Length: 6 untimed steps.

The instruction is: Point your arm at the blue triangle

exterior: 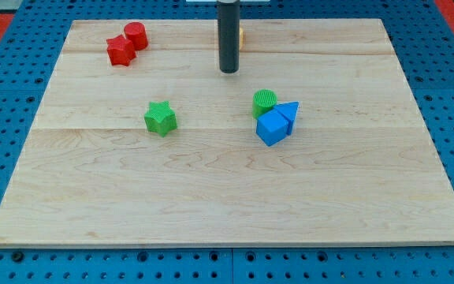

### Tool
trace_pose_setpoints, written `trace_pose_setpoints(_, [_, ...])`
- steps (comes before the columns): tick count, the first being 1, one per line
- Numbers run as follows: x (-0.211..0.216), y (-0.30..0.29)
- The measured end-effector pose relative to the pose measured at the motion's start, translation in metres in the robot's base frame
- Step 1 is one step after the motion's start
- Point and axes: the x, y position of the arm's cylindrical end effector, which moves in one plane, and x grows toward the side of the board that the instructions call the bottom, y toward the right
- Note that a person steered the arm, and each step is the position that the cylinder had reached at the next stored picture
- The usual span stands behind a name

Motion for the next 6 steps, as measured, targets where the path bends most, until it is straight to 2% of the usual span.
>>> trace_pose_setpoints(4, [0.052,0.128])
trace_pose_setpoints(5, [0.062,0.136])
trace_pose_setpoints(6, [0.093,0.136])
